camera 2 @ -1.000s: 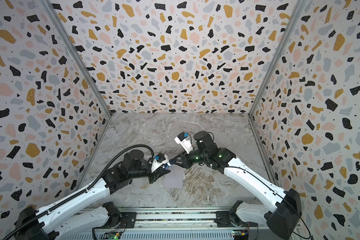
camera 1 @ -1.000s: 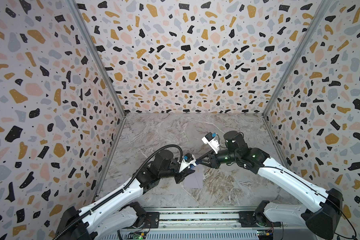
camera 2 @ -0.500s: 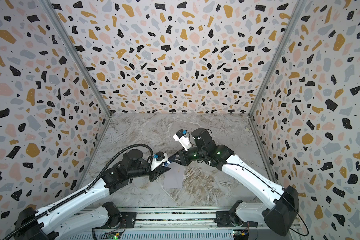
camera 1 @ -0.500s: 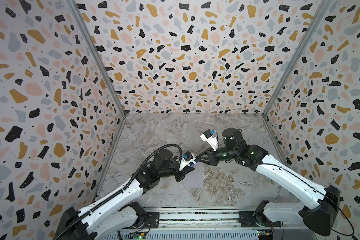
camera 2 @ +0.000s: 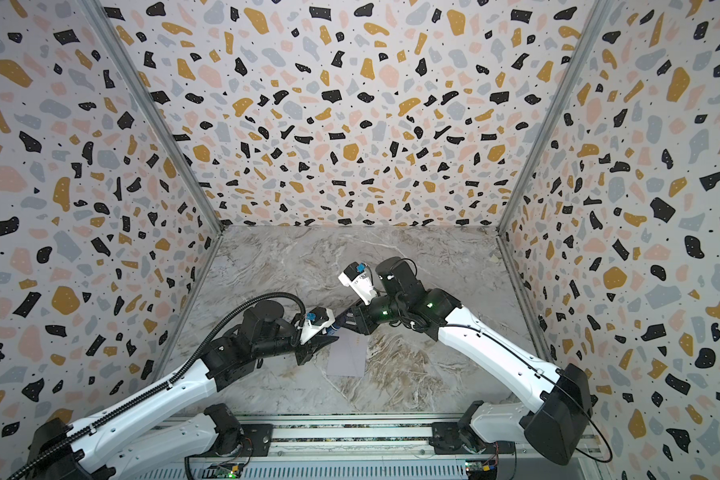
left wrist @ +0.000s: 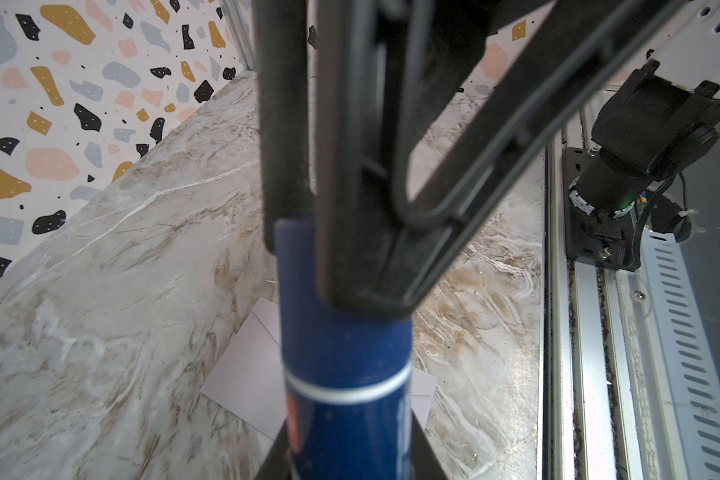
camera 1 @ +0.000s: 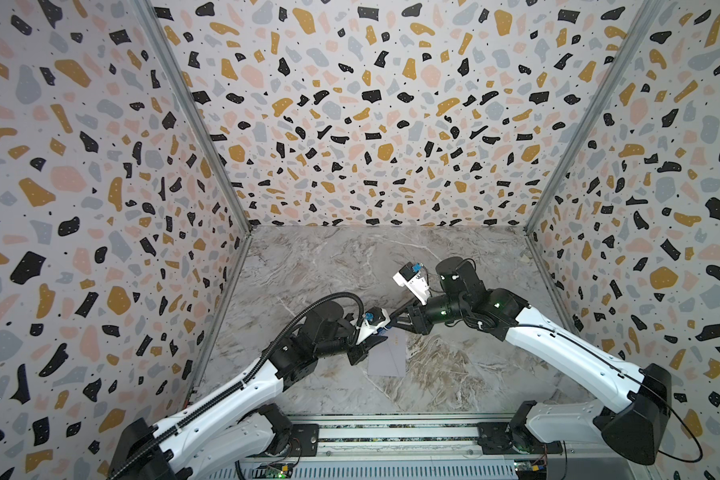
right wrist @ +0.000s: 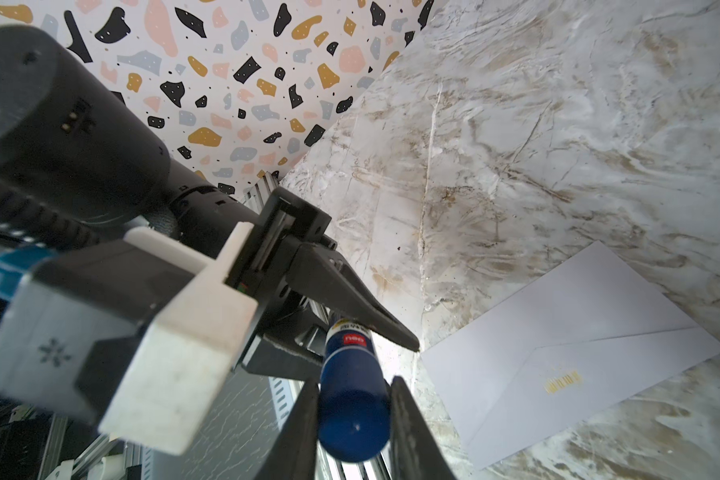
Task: Place the letter into the envelope and seal it
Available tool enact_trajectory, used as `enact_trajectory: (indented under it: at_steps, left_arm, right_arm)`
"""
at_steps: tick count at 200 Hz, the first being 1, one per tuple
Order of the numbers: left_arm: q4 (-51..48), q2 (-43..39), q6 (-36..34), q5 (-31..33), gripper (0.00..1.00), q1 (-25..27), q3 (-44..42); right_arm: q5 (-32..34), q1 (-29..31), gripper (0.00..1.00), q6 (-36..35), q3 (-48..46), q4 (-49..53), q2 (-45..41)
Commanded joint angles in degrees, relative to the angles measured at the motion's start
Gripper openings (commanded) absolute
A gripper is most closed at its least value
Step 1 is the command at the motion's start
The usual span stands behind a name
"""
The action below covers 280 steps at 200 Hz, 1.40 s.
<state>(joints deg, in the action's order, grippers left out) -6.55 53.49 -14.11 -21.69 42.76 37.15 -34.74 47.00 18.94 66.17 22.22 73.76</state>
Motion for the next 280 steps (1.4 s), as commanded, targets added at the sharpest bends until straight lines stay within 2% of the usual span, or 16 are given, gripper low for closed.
enact_trajectory:
  at_steps: [1, 69, 133, 162, 194, 220, 280]
  left_arm:
    - [22.2, -1.8, 2.2, 0.3, 0.0, 0.4, 2.2]
    - [25.3, -2.4, 4.2, 2.8, 0.0, 0.4, 1.4]
    - [29.2, -3.8, 7.5, 6.8, 0.0, 0.4, -0.7]
    - [29.5, -3.6, 8.2, 6.5, 0.0, 0.4, -0.9]
    - [26.5, -3.3, 8.0, 5.7, 0.0, 0.4, -0.8]
    - [20.0, -3.1, 6.5, 3.5, 0.0, 0.3, 0.2]
    - [7.6, -3.2, 0.4, -3.9, 0.0, 0.4, 1.5]
  right_arm:
    - [-5.5, 6.1, 0.0, 3.6, -4.5, 1.0, 2.4]
    - [-2.8, 12.1, 0.0, 10.3, -11.5, -6.3, 3.7]
    - [-0.3, 13.4, 0.0, 13.6, -12.9, -9.7, 4.0]
    - [1.3, 12.9, 0.0, 12.7, -10.5, -8.7, 2.8]
    - [5.1, 10.8, 0.01, 8.0, -5.2, -4.3, -0.2]
    - [8.3, 8.5, 0.17, 1.1, -1.0, -0.5, -4.2]
    - [10.7, 6.6, 0.71, -19.2, 4.7, 9.2, -11.7]
